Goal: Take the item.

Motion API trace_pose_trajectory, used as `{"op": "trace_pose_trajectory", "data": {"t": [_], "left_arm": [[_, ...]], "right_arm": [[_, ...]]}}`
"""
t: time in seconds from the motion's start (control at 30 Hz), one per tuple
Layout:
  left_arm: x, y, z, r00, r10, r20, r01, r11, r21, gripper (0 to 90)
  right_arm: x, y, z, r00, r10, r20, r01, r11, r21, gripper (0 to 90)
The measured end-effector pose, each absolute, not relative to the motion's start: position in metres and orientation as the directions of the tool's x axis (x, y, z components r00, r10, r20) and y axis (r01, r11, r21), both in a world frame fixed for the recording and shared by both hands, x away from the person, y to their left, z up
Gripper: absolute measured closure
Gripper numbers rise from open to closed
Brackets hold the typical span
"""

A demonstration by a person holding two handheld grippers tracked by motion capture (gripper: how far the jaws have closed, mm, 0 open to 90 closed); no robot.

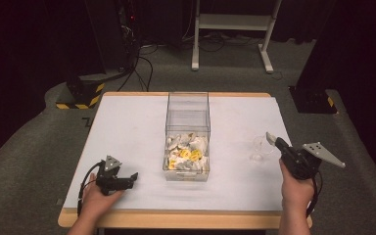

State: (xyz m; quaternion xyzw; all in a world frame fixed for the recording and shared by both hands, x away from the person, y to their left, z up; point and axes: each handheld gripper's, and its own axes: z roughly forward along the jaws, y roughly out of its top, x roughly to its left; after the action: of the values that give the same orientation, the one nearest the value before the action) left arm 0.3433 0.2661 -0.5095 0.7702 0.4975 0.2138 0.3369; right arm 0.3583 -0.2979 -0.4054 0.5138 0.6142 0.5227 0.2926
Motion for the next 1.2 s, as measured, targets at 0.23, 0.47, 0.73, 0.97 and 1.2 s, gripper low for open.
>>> {"op": "trace_pose_trajectory", "data": {"t": [0.23,0.47,0.73,0.97,1.2], "left_arm": [[0.343,0.266,-0.51,0.413,0.91,-0.007,0.623,-0.277,0.732,12.9],[0.343,0.266,-0.51,0.414,0.91,-0.007,0.623,-0.277,0.732,12.8],[0.343,0.266,-0.51,0.413,0.911,-0.007,0.623,-0.277,0.732,12.8],[0.343,0.266,-0.51,0.413,0.911,-0.007,0.623,-0.277,0.732,12.8],[0.343,0.266,-0.51,0.413,0.911,-0.007,0.622,-0.276,0.732,12.8]], "right_arm": [[0.362,-0.299,-0.411,-0.288,0.941,0.178,0.343,-0.073,0.937,89.2],[0.369,-0.295,-0.419,-0.283,0.945,0.166,0.374,-0.051,0.926,89.1],[0.375,-0.292,-0.426,-0.283,0.945,0.165,0.403,-0.039,0.914,88.4],[0.377,-0.289,-0.428,-0.29,0.943,0.166,0.413,-0.033,0.91,73.4],[0.377,-0.287,-0.428,-0.292,0.942,0.163,0.414,-0.029,0.91,69.5]]}}
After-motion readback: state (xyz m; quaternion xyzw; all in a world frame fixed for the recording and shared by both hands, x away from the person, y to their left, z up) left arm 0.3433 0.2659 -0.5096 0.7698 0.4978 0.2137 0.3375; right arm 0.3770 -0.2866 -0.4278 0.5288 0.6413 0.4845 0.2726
